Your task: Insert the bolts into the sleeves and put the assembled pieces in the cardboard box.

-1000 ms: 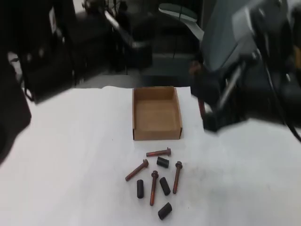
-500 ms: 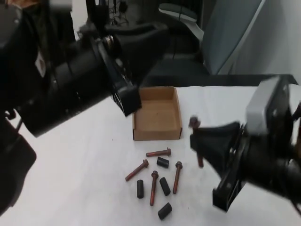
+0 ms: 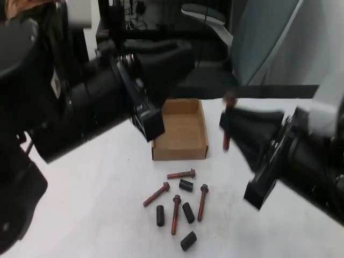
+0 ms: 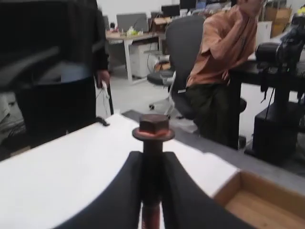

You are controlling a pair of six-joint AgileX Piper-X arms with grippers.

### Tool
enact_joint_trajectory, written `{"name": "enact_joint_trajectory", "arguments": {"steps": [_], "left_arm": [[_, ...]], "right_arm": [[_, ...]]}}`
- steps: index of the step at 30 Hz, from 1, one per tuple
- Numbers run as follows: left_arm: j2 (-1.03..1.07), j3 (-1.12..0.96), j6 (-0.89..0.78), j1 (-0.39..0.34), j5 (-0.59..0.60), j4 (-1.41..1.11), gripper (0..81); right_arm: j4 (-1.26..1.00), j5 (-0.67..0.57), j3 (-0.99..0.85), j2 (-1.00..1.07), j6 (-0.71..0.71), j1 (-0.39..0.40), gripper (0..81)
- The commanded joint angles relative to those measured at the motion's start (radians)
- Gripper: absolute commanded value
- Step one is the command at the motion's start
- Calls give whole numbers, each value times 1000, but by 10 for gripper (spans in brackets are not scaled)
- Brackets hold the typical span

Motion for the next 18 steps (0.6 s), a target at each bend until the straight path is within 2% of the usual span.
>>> {"name": "enact_joint_trajectory", "arguments": {"steps": [1,4,9,12,18], "left_arm": [[-3,17,7,-4,1,-27,18],[-3,39,19,-4,1,-22,18],[-3,70,113,-57,-30,48,18],[-3,71,214,-107,-112,113,18],[-3,99,239,-145,-243,123,18]], "right_arm": [[-89,26,-14,-7,-9,-18,0],[-94,22,-36,-7,-35,-41,0],[-92,-111,-97,39,3,-75,0],[-92,-133,-124,78,19,-76,0],[-124,-187,-166,116,63,-76,0]]}}
